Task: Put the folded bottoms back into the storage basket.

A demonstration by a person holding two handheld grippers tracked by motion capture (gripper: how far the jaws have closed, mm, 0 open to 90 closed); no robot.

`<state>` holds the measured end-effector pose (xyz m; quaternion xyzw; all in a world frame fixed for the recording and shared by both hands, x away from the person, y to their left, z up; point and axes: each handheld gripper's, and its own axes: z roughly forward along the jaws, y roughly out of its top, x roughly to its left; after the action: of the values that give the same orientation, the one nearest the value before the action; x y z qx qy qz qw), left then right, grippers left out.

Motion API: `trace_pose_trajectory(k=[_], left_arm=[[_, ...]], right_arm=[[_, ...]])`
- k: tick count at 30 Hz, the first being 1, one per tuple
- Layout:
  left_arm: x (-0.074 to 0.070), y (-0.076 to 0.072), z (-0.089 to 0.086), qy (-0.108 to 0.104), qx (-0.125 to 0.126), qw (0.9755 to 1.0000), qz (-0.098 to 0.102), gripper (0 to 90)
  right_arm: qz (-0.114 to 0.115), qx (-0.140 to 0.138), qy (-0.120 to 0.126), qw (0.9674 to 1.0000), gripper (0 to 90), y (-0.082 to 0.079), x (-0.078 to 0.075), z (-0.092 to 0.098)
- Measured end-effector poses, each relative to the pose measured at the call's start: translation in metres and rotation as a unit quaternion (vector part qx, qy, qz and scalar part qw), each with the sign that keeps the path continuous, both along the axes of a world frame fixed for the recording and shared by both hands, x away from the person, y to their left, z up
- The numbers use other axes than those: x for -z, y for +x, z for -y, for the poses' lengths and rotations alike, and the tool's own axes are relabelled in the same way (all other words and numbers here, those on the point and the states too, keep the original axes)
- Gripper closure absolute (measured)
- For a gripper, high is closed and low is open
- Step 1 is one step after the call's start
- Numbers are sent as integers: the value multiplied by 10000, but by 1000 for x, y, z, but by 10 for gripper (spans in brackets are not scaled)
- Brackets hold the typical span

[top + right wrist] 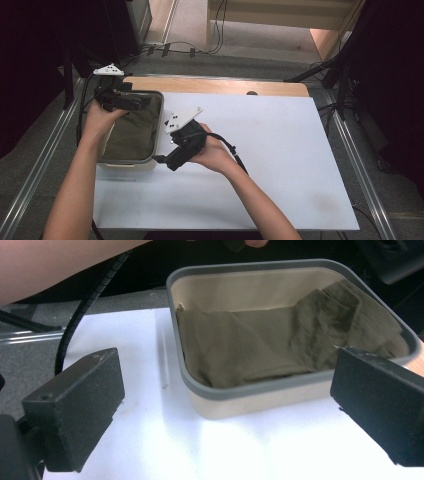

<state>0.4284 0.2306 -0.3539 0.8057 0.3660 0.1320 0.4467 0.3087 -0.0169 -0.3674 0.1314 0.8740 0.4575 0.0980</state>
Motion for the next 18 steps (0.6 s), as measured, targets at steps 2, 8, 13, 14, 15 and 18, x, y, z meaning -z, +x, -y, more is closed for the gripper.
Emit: trace_pose_trajectory(k=[2, 8, 13, 14, 15, 18], left_arm=[[1, -2, 0, 0, -12, 10000, -34, 0], [1, -13, 4, -84, 16, 9999, -53, 0], [2, -24, 13, -116, 101, 9999, -18, 0], [3, -26, 15, -101, 131, 9999, -4, 0], [3, -29, 17, -115, 166, 9998, 8, 0], [3, -36, 23, -170, 274, 9995, 50, 0]], right_arm=[[-15, 38, 38, 10000, 0, -1, 1, 7], [-6, 156, 72, 9999, 0, -6, 3, 25], [-32, 270, 143, 9995, 0, -11, 6, 40], [-12, 308, 162, 9994, 0, -12, 7, 43], [-27, 348, 181, 9992, 0, -14, 8, 46], [-27, 407, 229, 9989, 0, -17, 10, 58]])
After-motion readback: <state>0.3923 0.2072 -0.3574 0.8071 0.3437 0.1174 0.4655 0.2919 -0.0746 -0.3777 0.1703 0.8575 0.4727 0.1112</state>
